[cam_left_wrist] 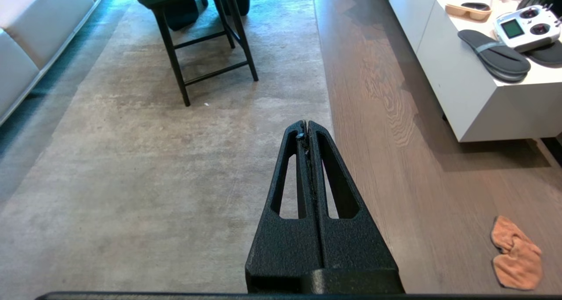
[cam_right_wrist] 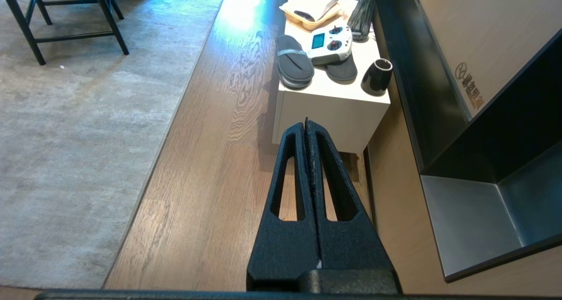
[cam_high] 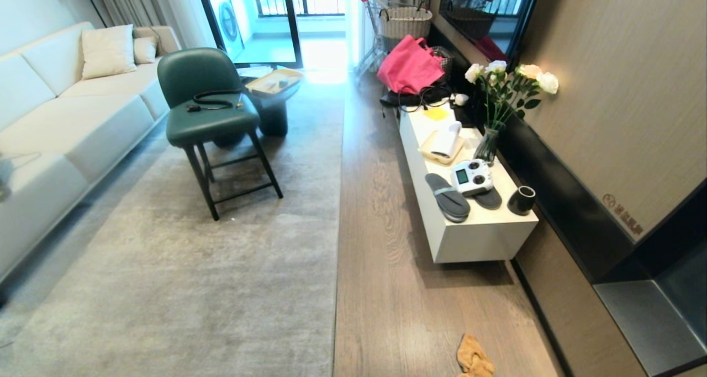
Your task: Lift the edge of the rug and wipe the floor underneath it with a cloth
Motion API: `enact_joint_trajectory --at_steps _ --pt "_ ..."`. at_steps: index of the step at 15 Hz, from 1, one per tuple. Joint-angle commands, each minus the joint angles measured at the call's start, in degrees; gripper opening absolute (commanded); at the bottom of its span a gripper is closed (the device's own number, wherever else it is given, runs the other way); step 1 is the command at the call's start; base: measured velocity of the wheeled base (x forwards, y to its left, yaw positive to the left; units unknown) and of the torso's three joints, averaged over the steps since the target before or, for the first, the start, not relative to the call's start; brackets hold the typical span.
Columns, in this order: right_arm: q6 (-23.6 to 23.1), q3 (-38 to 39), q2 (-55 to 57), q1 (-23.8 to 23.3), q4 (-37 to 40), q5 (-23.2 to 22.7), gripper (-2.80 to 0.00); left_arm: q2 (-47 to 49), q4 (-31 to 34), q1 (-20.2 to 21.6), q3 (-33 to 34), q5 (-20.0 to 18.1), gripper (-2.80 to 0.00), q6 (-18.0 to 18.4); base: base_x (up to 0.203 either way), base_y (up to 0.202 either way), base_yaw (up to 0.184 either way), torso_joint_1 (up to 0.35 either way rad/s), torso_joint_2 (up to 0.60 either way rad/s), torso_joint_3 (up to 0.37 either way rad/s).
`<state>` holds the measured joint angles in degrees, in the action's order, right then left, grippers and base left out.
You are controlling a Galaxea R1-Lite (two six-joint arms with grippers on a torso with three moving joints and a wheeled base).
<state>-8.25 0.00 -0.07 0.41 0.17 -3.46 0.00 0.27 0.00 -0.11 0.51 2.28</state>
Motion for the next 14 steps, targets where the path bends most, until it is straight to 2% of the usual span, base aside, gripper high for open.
enact_joint_trajectory --at_steps 1,14 --pt "-0.1 0.0 0.07 0.02 0.01 -0.05 -2.8 0.0 0.0 0.0 0.02 -0.07 -2.8 0.01 0.0 0.0 0.0 0.173 -0.41 -0.251" --pt "-0.09 0.0 0.07 0.02 0.01 -0.05 -2.8 0.0 0.0 0.0 0.02 0.02 -2.8 0.01 0.0 0.0 0.0 0.149 -0.35 -0.2"
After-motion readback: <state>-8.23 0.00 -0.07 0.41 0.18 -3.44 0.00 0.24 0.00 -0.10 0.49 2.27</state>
